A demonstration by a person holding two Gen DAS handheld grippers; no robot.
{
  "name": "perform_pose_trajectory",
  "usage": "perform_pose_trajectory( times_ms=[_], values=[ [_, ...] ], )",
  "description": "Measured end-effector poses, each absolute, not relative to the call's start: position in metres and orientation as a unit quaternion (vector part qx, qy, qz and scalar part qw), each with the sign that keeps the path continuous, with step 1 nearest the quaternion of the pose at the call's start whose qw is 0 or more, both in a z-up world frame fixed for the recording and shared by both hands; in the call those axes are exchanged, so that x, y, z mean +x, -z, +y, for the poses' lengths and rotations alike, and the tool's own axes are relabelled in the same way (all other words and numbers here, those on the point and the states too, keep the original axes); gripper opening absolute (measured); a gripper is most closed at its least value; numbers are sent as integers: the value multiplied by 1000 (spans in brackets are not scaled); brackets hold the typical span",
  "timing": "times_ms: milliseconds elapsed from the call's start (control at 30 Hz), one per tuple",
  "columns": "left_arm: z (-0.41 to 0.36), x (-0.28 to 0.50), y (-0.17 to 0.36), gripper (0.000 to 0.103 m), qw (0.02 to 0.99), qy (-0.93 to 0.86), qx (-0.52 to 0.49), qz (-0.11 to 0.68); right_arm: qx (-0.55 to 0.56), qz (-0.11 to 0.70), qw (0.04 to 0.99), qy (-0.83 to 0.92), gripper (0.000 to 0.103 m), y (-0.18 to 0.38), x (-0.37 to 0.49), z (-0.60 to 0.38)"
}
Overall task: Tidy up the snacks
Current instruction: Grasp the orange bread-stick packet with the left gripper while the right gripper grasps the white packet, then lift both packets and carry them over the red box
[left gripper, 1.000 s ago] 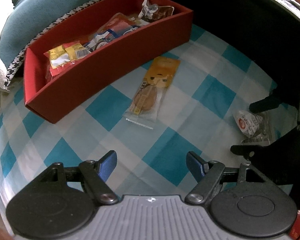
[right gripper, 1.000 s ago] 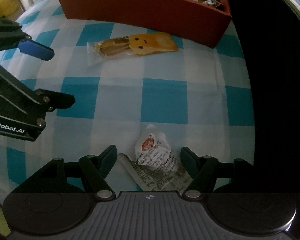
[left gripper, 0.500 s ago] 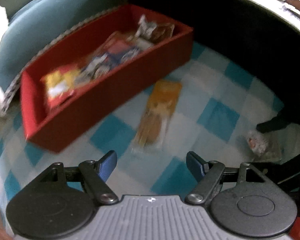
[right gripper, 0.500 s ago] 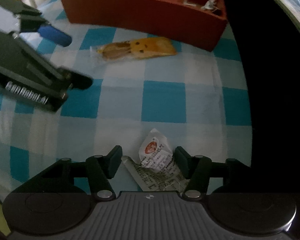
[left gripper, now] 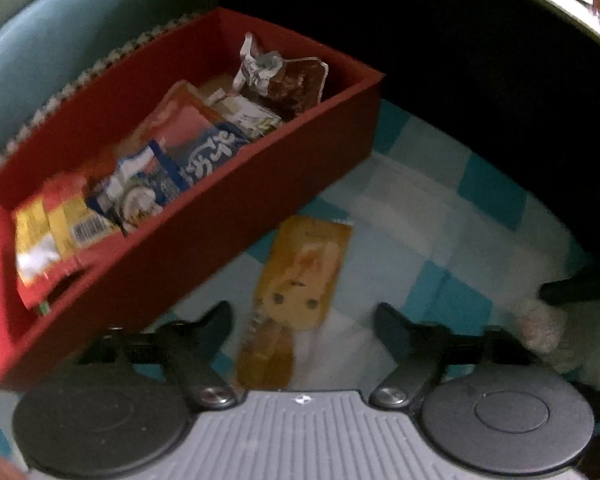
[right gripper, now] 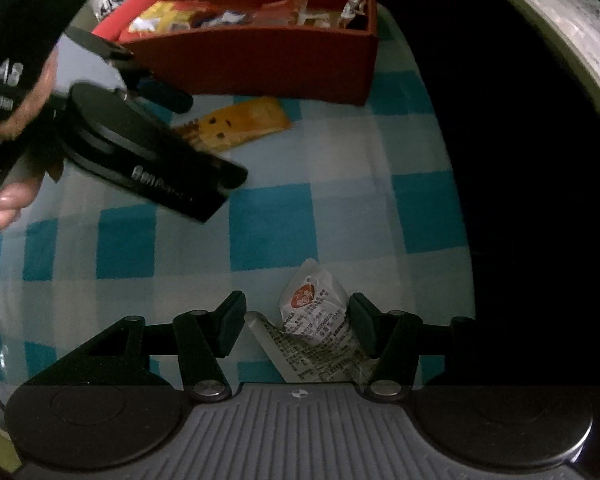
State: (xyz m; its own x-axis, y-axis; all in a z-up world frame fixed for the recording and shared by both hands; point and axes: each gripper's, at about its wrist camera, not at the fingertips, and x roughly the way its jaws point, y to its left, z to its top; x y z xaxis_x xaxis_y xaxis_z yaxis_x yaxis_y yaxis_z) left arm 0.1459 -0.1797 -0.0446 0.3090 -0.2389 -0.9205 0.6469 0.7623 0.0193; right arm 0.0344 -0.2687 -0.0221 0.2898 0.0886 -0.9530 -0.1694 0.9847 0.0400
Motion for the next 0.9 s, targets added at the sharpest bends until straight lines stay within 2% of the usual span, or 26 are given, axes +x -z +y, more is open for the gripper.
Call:
perform_pose_trajectory(
  times_ms=[33,67,167,233,267,300,433,700,900],
  values=[
    [-178,141,43,53,787,283,204,509,-37,594,799,-80,69,24,35,-269],
    [-177,136,41,39,788,285,208,505,-39,597,798,-79,72,25,35,-268],
    [-167,125,39,33,790,270,199,513,-49,601,794,-78,75,27,34,-268],
    [-154,117,39,32,790,262,191,521,-53,605,790,-83,79,28,33,-266],
    [-147,113,38,31,790,260,182,524,-58,609,787,-84,86,31,33,-265],
    [-140,110,38,31,790,257,176,529,-64,610,785,-84,86,33,33,-264],
    [-117,98,34,30,788,240,158,544,-85,609,785,-82,83,38,31,-260],
    [-116,87,38,31,787,239,161,546,-82,592,798,-82,68,33,25,-259],
    [-117,85,38,31,791,234,158,543,-94,587,800,-87,65,29,23,-255]
  ],
)
